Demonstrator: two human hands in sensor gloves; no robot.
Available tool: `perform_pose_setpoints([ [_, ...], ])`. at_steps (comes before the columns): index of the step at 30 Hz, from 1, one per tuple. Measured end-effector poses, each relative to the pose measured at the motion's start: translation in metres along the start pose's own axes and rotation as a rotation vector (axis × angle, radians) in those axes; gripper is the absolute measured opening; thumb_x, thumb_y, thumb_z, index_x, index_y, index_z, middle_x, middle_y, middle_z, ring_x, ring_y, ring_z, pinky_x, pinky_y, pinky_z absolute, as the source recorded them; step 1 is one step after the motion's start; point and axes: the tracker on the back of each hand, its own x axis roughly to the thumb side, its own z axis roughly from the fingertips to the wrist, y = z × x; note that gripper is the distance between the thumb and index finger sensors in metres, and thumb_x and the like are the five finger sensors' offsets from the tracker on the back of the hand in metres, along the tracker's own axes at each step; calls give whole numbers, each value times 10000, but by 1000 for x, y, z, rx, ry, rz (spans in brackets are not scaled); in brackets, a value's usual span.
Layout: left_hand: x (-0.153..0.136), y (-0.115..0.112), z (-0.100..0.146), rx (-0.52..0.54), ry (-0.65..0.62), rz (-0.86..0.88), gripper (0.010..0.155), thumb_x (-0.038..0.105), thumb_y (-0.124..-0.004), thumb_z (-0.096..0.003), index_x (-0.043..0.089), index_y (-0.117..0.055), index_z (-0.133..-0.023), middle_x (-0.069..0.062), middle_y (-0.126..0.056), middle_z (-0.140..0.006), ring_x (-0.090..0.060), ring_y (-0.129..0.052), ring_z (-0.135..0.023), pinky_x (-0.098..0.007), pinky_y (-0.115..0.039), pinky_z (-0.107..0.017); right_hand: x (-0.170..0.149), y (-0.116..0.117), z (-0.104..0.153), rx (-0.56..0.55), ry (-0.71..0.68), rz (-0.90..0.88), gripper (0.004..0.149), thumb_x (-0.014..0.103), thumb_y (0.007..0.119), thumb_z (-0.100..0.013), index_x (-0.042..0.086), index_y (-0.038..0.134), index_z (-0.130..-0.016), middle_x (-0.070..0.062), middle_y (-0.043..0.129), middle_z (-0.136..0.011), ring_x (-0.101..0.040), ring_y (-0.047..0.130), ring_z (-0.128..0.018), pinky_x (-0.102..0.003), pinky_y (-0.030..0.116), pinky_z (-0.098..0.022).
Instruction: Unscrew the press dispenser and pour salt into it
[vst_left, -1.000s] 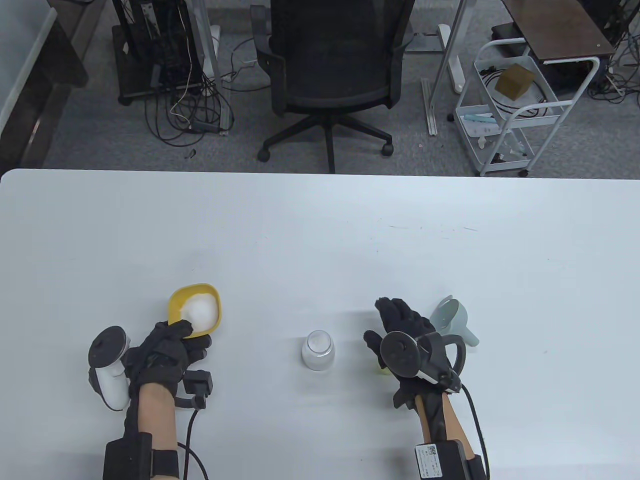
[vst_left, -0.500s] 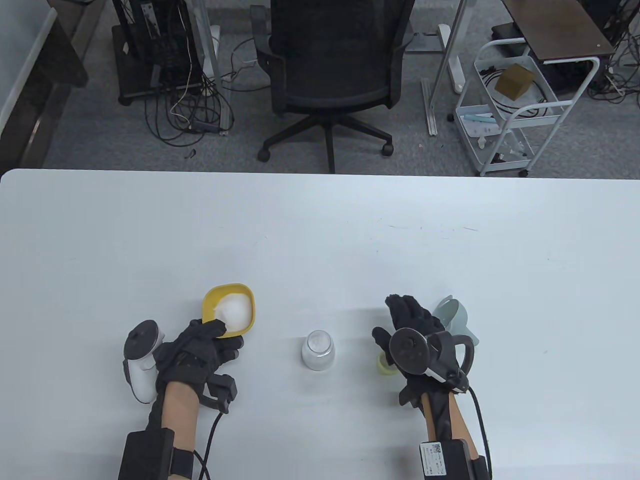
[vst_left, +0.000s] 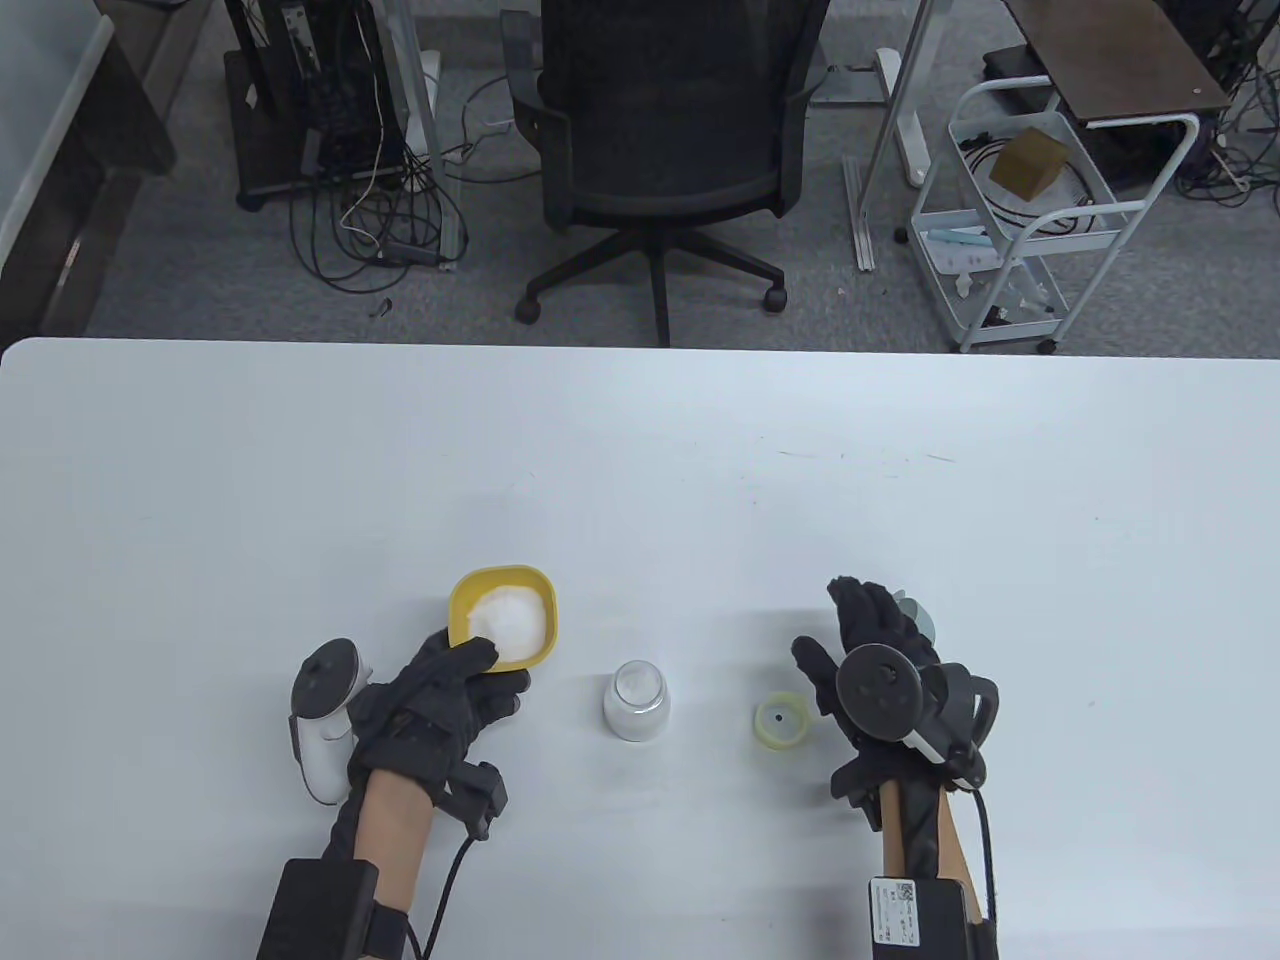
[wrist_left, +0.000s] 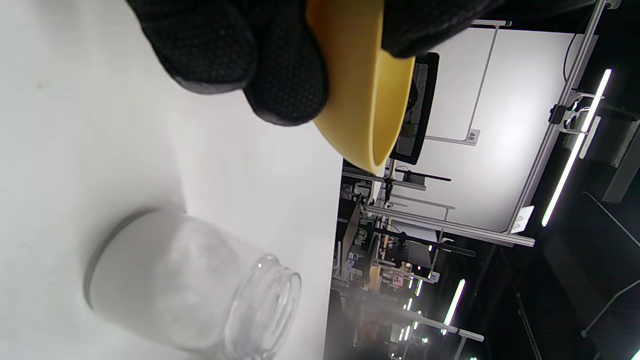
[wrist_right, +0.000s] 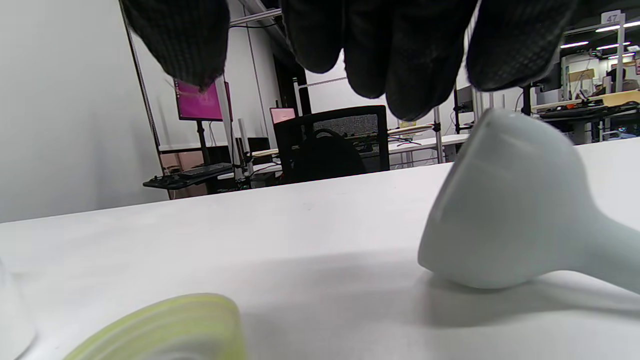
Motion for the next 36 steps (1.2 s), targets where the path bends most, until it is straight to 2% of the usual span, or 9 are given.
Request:
perform_pose_setpoints([
  [2, -1, 0, -1, -25, -8, 42, 1055, 475, -799, -611, -223, -222, -1153, -289, -702, -1055, -251, -951, -828, -482, -826, -643, -5, -1, 0, -4, 17, 2, 758, 448, 712, -609, -45, 501, -1145, -358, 593, -1108, -565, 716, -930, -725, 631, -628],
  [5, -3, 1, -2, -52, -16, 90, 991, 497, -828, -594, -149, -354, -1178, -288, -724, -1055, -260, -954, -840, -494, -826, -649, -11, 0, 0, -3, 39, 13, 760, 449, 716, -607, -44, 503, -1144, -359, 592, -1108, -566, 714, -931, -724, 633, -627],
  [8, -4, 3, -2, -65, -19, 115, 968, 508, -844, -580, -113, -395, -1173, -267, -729, -1058, -255, -957, -847, -484, -829, -654, -17, -1, 0, -10, 57, 26, 763, 449, 720, -605, -44, 501, -1144, -357, 589, -1109, -558, 713, -935, -721, 635, -628],
  [15, -4, 3, -2, -74, -23, 117, 963, 520, -861, -559, -110, -432, -1148, -255, -725, -1055, -249, -953, -854, -480, -829, -657, -23, -6, 3, -61, 75, 24, 788, 462, 745, -587, -44, 503, -1142, -354, 596, -1103, -546, 726, -923, -695, 662, -625],
  [20, -6, 3, -3, -78, -24, 123, 961, 522, -860, -559, -106, -429, -1144, -254, -717, -1055, -249, -947, -855, -479, -825, -659, -24, -6, 3, -104, 100, 76, 847, 488, 767, -567, -60, 483, -1148, -380, 553, -1115, -581, 681, -937, -716, 640, -625],
  [23, -6, 2, -3, -83, -23, 133, 963, 525, -858, -561, -107, -422, -1143, -254, -711, -1057, -248, -944, -858, -478, -823, -660, -26, -1, 1, -57, 145, 148, 990, 529, 775, -545, -147, 392, -1157, -452, 451, -1133, -671, 580, -952, -770, 583, -625],
  [27, -6, 1, -3, -84, -21, 134, 963, 526, -856, -561, -105, -419, -1143, -254, -709, -1058, -248, -943, -858, -478, -823, -661, -27, 5, -5, 44, 204, 222, 1160, 592, 771, -510, -257, 293, -1141, -546, 375, -1113, -724, 521, -951, -795, 543, -631],
  [36, -6, 3, -2, -67, -19, 143, 961, 522, -852, -566, -107, -410, -1144, -258, -700, -1063, -252, -937, -864, -483, -818, -664, -28, 27, -21, 244, 291, 308, 1252, 621, 779, -485, -324, 256, -1119, -603, 376, -1083, -746, 546, -930, -786, 551, -640],
])
